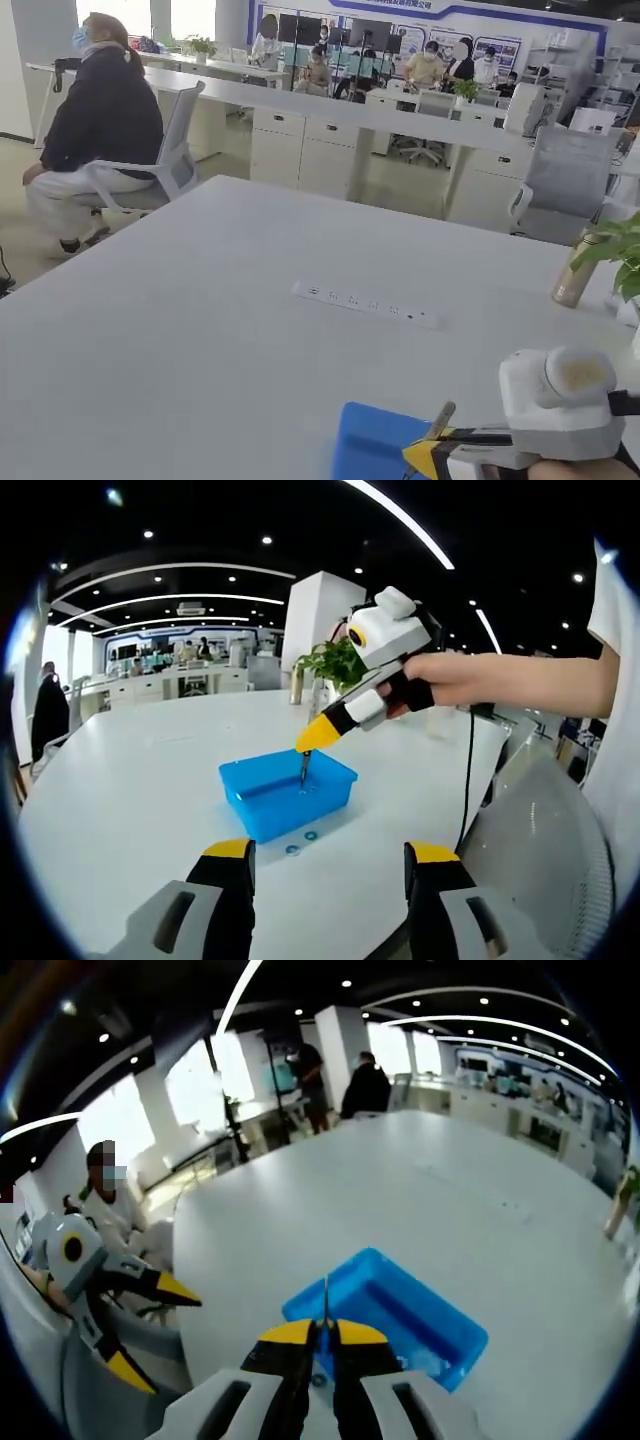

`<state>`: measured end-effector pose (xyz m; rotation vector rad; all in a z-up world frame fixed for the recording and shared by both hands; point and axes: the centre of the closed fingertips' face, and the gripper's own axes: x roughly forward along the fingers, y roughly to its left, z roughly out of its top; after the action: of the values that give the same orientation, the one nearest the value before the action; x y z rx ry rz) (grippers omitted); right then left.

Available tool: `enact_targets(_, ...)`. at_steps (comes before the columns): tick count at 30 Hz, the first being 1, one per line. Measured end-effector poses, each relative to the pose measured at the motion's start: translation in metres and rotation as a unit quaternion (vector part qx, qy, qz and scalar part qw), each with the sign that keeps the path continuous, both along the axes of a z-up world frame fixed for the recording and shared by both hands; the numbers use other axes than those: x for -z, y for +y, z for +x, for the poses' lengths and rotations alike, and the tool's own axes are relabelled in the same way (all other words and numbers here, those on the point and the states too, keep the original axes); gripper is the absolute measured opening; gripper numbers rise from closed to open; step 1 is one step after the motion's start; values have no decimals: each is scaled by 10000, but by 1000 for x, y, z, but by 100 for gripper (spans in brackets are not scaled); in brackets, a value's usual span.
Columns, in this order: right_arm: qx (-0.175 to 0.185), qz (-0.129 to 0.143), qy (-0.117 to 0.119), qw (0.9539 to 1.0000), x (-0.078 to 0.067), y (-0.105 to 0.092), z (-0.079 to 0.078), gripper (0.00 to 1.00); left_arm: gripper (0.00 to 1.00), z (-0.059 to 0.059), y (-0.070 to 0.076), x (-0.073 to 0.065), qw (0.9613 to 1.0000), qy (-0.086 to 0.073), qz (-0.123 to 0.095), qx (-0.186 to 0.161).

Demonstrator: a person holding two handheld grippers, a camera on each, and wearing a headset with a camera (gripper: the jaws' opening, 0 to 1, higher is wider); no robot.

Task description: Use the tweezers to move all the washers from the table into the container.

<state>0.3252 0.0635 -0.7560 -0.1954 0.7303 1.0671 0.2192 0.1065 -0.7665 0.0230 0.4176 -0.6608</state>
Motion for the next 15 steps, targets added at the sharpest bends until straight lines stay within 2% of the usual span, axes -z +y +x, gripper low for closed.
enact_targets(6, -241, -1, 125, 9996, 9, 6, -28, 3, 59, 0, 0, 1, 10000, -4, 32, 21)
enact_targets(15, -262, -188, 213, 9993, 43, 6, -34, 3, 58, 0, 0, 2, 10000, 1, 80, 41)
